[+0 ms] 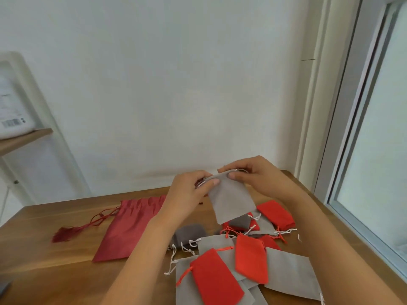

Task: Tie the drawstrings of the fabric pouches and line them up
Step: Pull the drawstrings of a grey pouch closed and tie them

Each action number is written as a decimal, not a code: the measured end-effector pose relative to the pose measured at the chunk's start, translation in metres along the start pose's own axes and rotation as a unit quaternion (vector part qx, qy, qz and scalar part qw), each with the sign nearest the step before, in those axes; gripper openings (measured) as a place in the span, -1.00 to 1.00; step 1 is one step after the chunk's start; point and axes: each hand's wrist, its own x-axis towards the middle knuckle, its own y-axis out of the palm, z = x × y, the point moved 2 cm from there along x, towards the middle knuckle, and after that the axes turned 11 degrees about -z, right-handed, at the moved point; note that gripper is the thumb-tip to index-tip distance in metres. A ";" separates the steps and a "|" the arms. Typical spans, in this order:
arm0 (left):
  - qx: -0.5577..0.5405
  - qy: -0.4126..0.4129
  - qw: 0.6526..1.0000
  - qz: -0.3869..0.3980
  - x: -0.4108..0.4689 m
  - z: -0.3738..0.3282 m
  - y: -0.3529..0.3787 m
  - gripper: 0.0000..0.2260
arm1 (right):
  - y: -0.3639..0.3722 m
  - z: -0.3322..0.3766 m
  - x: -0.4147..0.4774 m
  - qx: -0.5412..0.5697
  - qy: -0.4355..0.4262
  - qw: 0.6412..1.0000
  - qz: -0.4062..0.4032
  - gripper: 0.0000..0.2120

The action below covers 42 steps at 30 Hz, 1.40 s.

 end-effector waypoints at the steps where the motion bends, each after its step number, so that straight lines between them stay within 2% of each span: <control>1: 0.004 -0.003 1.000 0.012 -0.001 0.004 -0.002 -0.89 | 0.001 -0.002 0.001 0.002 0.002 1.000 -0.003 -0.82; 6: 0.012 -0.018 1.000 0.013 -0.002 0.017 -0.007 -0.85 | 0.004 -0.015 0.001 0.009 0.051 0.998 -0.025 -0.88; 11: 0.026 -0.028 0.999 -0.018 0.009 0.025 -0.012 -0.71 | 0.002 -0.023 0.004 -0.057 0.021 0.998 -0.022 -0.71; 13: -0.014 -0.053 0.998 -0.036 0.015 0.026 -0.011 -0.69 | 0.002 -0.026 0.007 -0.048 0.038 0.997 -0.037 -0.80; 15: -0.115 -0.110 0.985 -0.070 0.018 0.022 -0.010 -0.67 | 0.002 -0.029 0.010 -0.038 0.039 0.996 -0.071 -0.86; 16: -0.200 -0.156 0.962 -0.097 0.021 0.021 -0.010 -0.67 | 0.003 -0.029 0.010 -0.029 0.035 0.995 -0.087 -0.79; 17: -0.298 -0.204 0.925 -0.120 0.024 0.023 -0.008 -0.67 | 0.003 -0.030 0.011 -0.004 0.035 0.994 -0.102 -0.70; 19: -0.485 -0.283 0.819 -0.118 0.026 0.026 -0.004 -0.74 | 0.005 -0.030 0.013 0.093 0.054 0.986 -0.125 -0.60; 21: -0.640 -0.322 0.693 -0.080 0.025 0.031 0.001 -0.98 | 0.009 -0.032 0.016 0.253 0.071 0.959 -0.110 -0.58; 23: -0.750 -0.333 0.570 -0.039 0.022 0.035 0.009 -0.69 | 0.018 -0.031 0.019 0.448 0.086 0.886 -0.090 -0.66; 24: -0.778 -0.334 0.532 -0.033 0.023 0.036 0.013 -0.68 | 0.025 -0.030 0.020 0.538 0.100 0.832 -0.085 -0.72; 25: -0.789 -0.343 0.510 -0.031 0.023 0.035 0.016 -0.78 | 0.032 -0.030 0.021 0.614 0.115 0.776 -0.082 -0.78; 26: -0.784 -0.352 0.509 -0.046 0.023 0.036 0.019 -0.89 | 0.040 -0.028 0.021 0.671 0.129 0.726 -0.080 -0.79; 27: -0.772 -0.361 0.520 -0.057 0.025 0.034 0.022 -0.97 | 0.046 -0.029 0.021 0.706 0.135 0.691 -0.082 -0.77; 29: -0.735 -0.366 0.567 -0.061 0.028 0.031 0.023 -0.91 | 0.051 -0.029 0.022 0.742 0.143 0.649 -0.081 -0.73; 32: -0.681 -0.377 0.625 -0.060 0.030 0.033 0.015 -0.85 | 0.044 -0.036 0.024 0.800 0.148 0.581 -0.032 -0.65; 33: -0.668 -0.380 0.637 -0.059 0.030 0.034 0.011 -0.85 | 0.040 -0.038 0.024 0.804 0.147 0.576 -0.015 -0.64; 34: -0.658 -0.380 0.648 -0.057 0.030 0.035 0.006 -0.85 | 0.036 -0.039 0.024 0.797 0.148 0.586 -0.005 -0.63; 37: -0.647 -0.377 0.662 -0.045 0.028 0.036 -0.002 -0.86 | 0.028 -0.033 0.021 0.742 0.163 0.650 -0.011 -0.59; 40: -0.654 -0.386 0.648 -0.051 0.025 0.041 0.000 -0.82 | 0.029 -0.026 0.020 0.695 0.201 0.689 -0.035 -0.54; 42: -0.680 -0.376 0.627 -0.048 0.023 0.047 0.001 -0.80 | 0.034 -0.023 0.018 0.660 0.226 0.715 -0.052 -0.53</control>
